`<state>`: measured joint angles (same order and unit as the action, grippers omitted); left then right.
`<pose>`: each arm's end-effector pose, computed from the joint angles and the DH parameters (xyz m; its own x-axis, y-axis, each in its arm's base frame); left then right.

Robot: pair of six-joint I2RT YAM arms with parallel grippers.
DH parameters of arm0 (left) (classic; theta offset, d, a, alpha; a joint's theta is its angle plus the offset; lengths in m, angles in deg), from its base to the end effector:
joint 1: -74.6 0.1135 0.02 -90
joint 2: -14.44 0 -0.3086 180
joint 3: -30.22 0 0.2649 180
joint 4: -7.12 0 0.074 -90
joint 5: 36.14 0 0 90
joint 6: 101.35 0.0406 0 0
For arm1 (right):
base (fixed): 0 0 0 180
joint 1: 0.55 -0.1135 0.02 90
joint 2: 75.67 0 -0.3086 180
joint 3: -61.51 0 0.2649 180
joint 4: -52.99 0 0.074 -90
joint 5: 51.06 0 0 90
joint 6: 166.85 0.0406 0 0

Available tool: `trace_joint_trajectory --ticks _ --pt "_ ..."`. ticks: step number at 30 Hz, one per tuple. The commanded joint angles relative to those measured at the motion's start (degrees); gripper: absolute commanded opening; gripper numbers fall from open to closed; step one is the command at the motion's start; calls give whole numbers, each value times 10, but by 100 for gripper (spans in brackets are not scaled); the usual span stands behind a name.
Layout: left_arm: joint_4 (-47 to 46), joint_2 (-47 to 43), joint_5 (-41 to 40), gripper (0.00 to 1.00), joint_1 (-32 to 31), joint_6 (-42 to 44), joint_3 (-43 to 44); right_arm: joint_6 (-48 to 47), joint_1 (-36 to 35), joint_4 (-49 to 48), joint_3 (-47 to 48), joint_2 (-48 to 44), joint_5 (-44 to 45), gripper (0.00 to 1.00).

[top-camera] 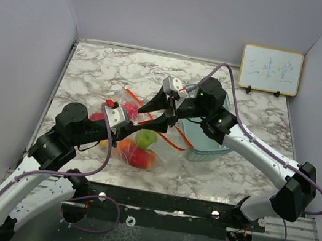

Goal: Place the food in the zip-top bag and seal the zipper
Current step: Zip the zipper food storage bag at the center of the board.

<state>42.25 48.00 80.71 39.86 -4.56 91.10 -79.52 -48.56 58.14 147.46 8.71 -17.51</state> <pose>0.0778 -0.0763 0.3907 -0.0073 0.1334 -0.9910 0.8832 0.4657 0.0562 0.2096 0.2834 0.4219 0.0033 -0.0348 -0.9994 -0.9681 -0.2504 0.0055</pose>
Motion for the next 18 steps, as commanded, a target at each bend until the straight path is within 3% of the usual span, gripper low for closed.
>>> trace_joint_trajectory --ticks 1,18 --pt "-13 2 22 0 -2 -6 26 32 -2 -70 19 -3 -66 48" --pt "-15 11 10 0 -2 -7 30 64 -3 -82 25 27 -91 37"
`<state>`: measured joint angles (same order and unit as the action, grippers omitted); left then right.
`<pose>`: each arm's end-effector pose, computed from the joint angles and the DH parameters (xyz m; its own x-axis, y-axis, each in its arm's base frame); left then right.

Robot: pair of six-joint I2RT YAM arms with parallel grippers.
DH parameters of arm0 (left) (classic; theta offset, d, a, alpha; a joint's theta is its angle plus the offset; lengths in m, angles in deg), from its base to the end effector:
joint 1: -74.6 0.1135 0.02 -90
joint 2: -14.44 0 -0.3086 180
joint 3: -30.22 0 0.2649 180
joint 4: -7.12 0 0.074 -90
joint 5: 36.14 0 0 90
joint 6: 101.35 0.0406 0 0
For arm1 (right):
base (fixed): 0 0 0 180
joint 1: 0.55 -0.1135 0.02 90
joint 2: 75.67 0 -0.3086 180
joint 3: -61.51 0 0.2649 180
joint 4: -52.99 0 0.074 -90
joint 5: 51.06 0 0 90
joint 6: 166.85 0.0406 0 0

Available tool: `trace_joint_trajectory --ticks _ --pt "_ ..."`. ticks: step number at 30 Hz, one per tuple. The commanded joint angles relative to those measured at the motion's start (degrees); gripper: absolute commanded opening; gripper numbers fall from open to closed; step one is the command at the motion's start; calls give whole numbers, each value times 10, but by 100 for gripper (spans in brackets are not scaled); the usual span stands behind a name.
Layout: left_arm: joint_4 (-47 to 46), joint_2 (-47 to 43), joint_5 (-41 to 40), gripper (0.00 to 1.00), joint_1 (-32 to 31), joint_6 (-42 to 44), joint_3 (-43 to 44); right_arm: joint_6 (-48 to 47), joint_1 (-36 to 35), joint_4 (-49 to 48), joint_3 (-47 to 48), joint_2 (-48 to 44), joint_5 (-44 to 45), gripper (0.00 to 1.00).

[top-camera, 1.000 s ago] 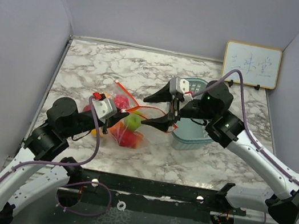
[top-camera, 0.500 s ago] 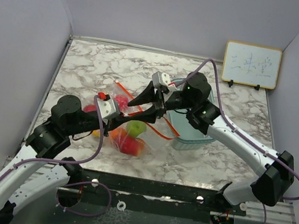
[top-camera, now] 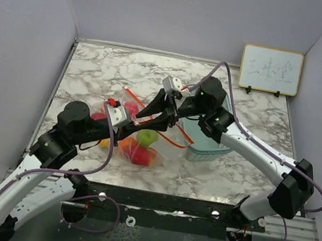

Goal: Place the food in the zip-top bag and seal the zipper
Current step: Zip the zipper food storage bag at the center of the board.

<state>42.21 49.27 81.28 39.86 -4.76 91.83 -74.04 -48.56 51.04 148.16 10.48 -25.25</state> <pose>0.0814 -0.0792 0.3932 -0.0170 0.1357 -0.9906 0.8881 0.4572 0.0474 0.2108 0.2889 0.4276 -0.0168 0.0132 -0.9998 -0.9256 -0.3783 0.0105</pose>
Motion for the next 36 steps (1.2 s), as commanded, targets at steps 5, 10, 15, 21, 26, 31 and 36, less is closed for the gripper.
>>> trace_joint_trajectory --ticks 5,10,15,21,26,31,36 --pt "-15 3 5 0 -2 -5 23 11 -5 -6 20 11 -9 30" --pt "-20 5 0 0 -2 -7 23 9 -7 2 23 17 -13 28" --pt "-22 9 -3 0 -2 -10 26 9 -8 8 23 22 -9 27" --pt "-22 9 -5 0 -2 -9 27 9 -8 12 22 18 1 9" --pt "-11 3 -21 0 -2 -7 30 2 -7 29 20 5 39 1" --pt "24 -25 -81 0 -2 6 50 -54 -6 92 10 -16 96 1" --pt "33 -67 -134 0 -3 8 72 -89 1 145 -9 -22 162 1"
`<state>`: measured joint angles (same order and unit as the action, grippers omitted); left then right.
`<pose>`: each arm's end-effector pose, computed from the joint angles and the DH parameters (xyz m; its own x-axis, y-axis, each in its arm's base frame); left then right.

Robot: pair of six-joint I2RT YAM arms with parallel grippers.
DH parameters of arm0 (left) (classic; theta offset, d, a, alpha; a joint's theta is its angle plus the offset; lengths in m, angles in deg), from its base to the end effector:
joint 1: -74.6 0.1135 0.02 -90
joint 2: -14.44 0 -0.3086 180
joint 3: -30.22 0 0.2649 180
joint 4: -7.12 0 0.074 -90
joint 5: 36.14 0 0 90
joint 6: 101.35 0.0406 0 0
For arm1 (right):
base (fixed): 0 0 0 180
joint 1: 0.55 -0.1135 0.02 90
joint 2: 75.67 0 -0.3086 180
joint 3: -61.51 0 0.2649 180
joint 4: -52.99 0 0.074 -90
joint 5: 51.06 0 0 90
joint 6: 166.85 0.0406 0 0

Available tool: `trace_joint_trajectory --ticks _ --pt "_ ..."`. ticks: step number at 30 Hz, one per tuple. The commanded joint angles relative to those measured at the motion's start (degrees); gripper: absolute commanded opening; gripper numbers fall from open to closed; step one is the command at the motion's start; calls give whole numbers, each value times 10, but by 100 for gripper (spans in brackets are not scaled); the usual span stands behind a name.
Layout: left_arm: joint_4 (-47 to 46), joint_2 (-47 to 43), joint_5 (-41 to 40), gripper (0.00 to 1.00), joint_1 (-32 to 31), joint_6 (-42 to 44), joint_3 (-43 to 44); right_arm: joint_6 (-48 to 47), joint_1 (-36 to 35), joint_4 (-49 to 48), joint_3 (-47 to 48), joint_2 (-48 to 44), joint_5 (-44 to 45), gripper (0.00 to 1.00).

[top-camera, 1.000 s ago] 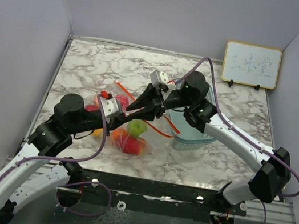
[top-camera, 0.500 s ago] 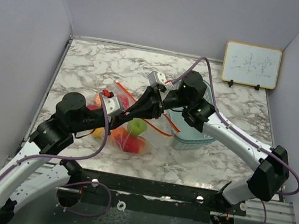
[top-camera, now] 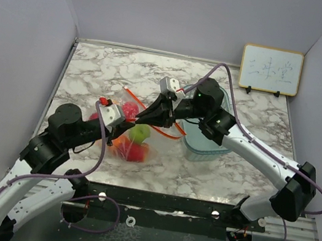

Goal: Place the food in the zip-top bag and seal the zipper
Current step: Zip the zipper food storage bag at the center of the board, then place the zipper food storage bag at the center of the board.

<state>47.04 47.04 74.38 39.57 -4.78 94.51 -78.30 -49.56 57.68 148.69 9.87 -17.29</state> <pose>0.0707 -0.0669 0.4029 -0.0224 0.1466 -0.9889 0.8297 0.5546 0.0634 0.2088 0.2918 0.4236 -0.0105 -0.0335 -0.9994 -0.9646 -0.2629 0.0189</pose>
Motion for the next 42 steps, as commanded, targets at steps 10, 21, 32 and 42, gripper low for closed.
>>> trace_joint_trajectory --ticks 10,21,32,42 --pt "32 -70 -92 0 0 14 87 -83 37 112 -39 -24 132 1" --pt "29 -100 -276 0 0 29 92 -79 110 109 -85 -39 142 1" --pt "-60 -111 -309 0 -1 0 37 -44 138 97 -100 -42 181 10" --pt "-305 -11 -287 0 -1 -126 -48 66 138 88 -64 -60 283 99"
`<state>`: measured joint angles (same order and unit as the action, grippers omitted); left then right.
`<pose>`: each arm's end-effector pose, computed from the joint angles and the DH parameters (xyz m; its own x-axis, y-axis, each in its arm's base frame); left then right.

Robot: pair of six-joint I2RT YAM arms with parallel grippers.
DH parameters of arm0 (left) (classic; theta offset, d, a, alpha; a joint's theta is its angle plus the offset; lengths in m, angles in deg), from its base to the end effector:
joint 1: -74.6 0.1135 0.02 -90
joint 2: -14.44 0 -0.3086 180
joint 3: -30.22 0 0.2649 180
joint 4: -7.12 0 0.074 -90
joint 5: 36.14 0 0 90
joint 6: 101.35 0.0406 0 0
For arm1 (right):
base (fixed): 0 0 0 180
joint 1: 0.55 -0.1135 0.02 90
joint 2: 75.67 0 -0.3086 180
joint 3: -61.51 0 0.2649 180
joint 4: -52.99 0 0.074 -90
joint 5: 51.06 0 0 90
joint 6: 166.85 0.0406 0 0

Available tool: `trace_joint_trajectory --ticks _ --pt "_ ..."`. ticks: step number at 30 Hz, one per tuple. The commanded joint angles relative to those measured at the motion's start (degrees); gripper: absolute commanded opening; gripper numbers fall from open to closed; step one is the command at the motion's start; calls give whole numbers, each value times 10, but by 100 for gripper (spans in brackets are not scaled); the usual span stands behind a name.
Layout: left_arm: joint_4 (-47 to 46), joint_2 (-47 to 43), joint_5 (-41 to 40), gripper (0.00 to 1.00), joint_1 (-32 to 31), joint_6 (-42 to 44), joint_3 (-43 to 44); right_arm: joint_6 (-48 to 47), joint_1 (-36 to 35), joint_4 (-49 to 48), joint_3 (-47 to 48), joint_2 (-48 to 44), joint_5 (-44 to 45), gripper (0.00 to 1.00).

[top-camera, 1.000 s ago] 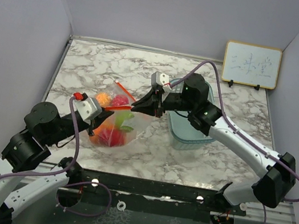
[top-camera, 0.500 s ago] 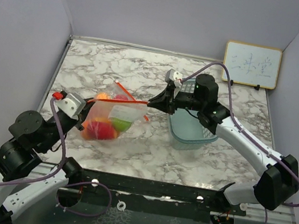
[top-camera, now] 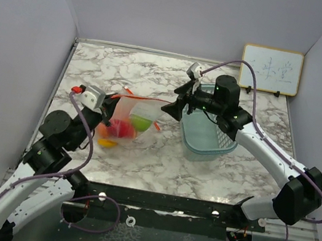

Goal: Place the food in the zip-top bag and seal the zipper
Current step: Place the zipper food storage bag at the center of the board, then reset both arms

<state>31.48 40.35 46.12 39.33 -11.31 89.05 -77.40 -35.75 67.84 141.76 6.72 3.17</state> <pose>0.0666 -0.0404 0.4093 0.1218 -0.0853 -0.9889 0.4634 0.8860 -0.0194 0.2692 0.2189 0.3782 -0.2299 -0.1717 -0.9580 -0.9268 0.3391 0.1616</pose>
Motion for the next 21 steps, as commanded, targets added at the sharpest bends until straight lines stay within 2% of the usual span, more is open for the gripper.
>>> trace_joint_trajectory --ticks 1,3,4,5,6,8,9,13,21 --pt "-165 73 -13 0 1 -67 9 70 0 -17 -1 -39 104 99" --pt "-199 98 -58 0 1 -98 3 85 0 -16 -7 -55 156 99" --pt "-212 109 -90 10 1 -121 -1 93 0 -13 -9 -59 185 99" --pt "-216 121 -121 32 1 -143 -2 100 0 -6 -9 -62 208 99" --pt "-211 133 -143 51 1 -157 1 104 0 3 -6 -63 225 99" --pt "-185 160 -159 93 1 -166 15 119 0 21 -1 -63 252 99" --pt "-168 173 -162 98 1 -171 23 123 0 31 2 -62 260 99" --pt "-129 195 -151 99 1 -175 36 146 0 41 -2 -59 295 99" --pt "-67 136 -162 99 1 -159 23 165 0 35 -10 -64 314 99"
